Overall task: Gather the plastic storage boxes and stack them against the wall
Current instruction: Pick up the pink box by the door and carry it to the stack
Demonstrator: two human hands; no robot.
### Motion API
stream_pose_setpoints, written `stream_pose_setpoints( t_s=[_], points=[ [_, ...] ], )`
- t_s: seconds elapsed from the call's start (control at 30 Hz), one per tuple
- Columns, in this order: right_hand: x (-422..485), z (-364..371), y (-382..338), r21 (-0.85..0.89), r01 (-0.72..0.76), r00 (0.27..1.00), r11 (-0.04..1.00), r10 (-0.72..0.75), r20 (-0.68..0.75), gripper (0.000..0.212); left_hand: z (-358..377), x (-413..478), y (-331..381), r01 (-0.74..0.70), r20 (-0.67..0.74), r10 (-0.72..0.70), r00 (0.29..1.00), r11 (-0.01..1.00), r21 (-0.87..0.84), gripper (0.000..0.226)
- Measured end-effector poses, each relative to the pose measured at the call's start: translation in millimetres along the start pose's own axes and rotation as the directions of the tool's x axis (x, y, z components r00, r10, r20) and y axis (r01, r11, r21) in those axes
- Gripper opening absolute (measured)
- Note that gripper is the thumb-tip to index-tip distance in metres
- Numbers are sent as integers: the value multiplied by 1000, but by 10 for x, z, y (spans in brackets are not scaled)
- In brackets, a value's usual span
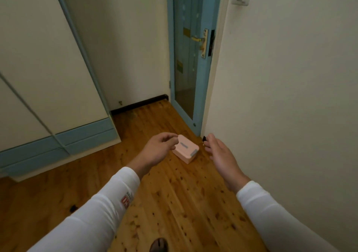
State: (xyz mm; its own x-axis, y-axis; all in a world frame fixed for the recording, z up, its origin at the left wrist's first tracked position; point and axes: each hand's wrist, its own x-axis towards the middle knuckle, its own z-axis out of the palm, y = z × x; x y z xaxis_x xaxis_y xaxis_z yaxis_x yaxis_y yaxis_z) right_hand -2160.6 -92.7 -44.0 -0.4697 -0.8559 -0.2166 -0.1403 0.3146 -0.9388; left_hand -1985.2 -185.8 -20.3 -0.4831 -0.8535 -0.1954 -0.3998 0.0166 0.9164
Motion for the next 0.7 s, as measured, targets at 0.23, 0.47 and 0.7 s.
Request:
stream_pose_setpoints(
  t_s=[0.23,0.47,0.7],
  points=[
    [1143,278,-206,-9,-53,999,999,53,10,57,-320,1168,-25,9,8,-9,1000,1000,21,32],
    [2289,774,-522,69,-139,989,988,141,-32,44,-920,2435,-21,34,76,-37,996,998,43,36],
    [3210,1009,-680,65,-134,986,989,139,-88,48,-1249,3463,93,22,128,-22,992,1000,3,35]
  ],
)
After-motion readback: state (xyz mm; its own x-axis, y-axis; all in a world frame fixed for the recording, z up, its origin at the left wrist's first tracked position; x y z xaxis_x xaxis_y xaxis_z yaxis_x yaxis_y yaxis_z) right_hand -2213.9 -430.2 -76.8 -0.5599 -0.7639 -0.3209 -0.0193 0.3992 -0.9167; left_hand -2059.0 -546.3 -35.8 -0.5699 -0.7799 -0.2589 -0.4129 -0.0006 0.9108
